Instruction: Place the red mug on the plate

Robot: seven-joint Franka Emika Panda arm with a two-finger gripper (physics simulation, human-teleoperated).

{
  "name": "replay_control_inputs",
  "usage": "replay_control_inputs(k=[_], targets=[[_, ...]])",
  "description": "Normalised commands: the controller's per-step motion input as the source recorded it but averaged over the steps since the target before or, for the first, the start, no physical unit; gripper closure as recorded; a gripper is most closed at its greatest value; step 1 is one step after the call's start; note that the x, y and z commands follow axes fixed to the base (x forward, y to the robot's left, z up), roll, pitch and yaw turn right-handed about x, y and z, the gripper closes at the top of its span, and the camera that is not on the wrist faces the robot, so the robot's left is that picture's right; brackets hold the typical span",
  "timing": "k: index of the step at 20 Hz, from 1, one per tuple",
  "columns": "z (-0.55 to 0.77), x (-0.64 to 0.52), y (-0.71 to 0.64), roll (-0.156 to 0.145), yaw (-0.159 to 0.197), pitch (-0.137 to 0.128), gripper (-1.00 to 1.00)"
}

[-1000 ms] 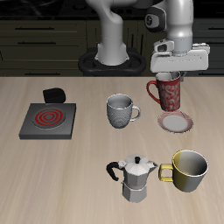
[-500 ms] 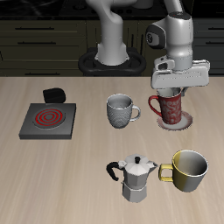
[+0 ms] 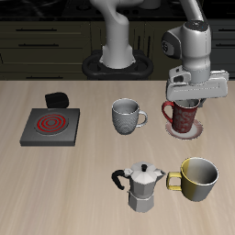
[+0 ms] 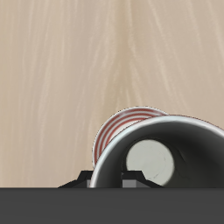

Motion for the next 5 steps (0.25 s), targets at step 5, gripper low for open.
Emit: replay_control_inputs(k=[5], targets=[[-0.02, -0.08, 0.01, 0.037, -0.015, 0.014, -1.00]])
